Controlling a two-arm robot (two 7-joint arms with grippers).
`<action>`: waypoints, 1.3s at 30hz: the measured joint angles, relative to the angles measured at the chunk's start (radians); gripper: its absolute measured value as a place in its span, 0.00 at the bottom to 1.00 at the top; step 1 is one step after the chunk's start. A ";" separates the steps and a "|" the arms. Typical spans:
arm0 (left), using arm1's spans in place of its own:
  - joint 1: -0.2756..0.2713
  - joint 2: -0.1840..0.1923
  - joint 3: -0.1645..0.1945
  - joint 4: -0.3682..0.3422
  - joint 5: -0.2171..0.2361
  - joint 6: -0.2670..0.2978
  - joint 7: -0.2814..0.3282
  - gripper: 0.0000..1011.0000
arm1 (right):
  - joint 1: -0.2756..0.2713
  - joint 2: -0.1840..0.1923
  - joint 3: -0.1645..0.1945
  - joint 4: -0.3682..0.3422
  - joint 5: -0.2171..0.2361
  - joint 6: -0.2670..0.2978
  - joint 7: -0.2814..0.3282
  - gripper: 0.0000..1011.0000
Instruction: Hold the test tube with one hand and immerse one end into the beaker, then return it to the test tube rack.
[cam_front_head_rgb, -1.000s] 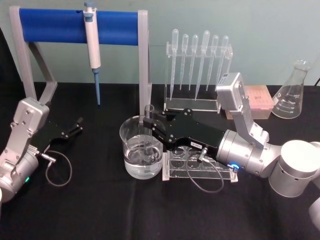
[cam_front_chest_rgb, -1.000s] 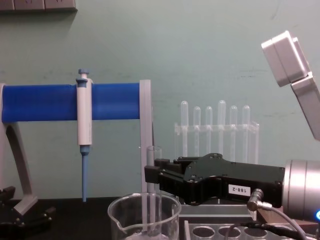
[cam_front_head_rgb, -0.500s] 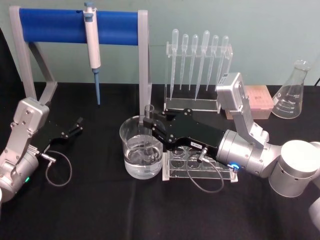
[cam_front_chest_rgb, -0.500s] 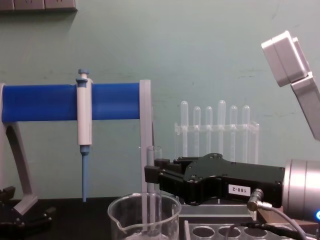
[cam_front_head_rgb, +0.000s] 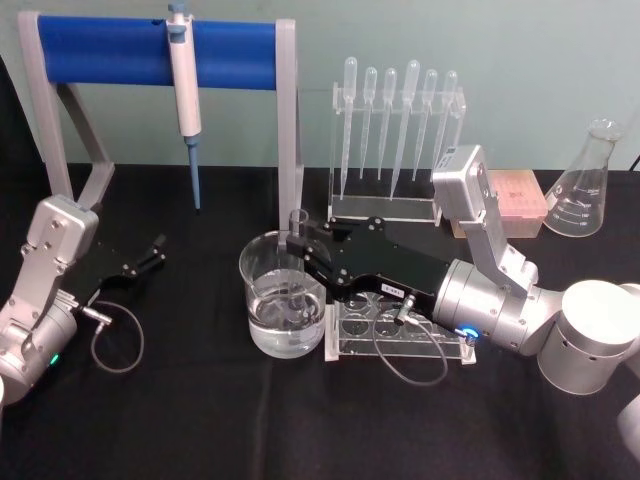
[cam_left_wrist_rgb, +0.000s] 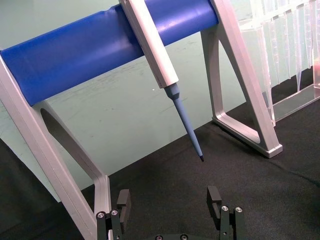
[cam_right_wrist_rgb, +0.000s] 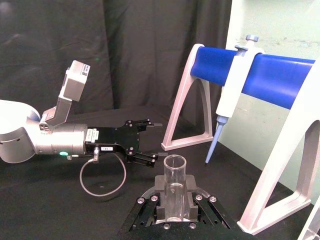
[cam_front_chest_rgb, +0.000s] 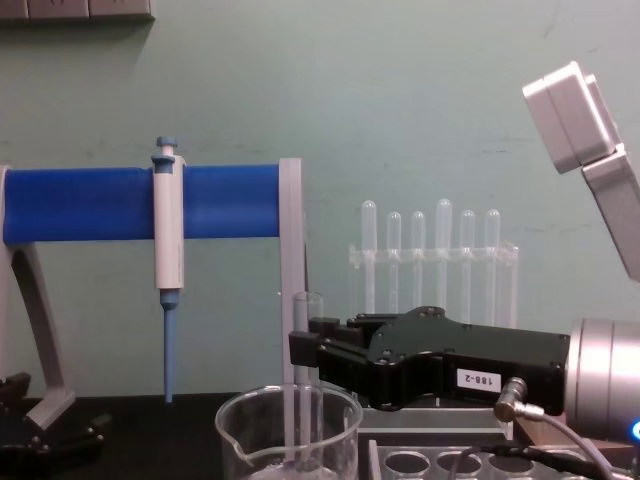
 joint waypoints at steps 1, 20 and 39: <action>0.000 0.000 0.000 0.000 0.000 0.000 0.000 0.99 | 0.000 0.000 0.000 0.000 0.000 0.000 0.000 0.24; 0.000 0.000 0.000 0.000 0.000 0.000 0.000 0.99 | 0.000 0.000 0.000 0.000 0.000 0.000 0.000 0.24; 0.000 0.000 0.000 0.000 0.000 0.000 0.000 0.99 | 0.000 0.000 0.000 0.000 0.000 0.000 0.000 0.24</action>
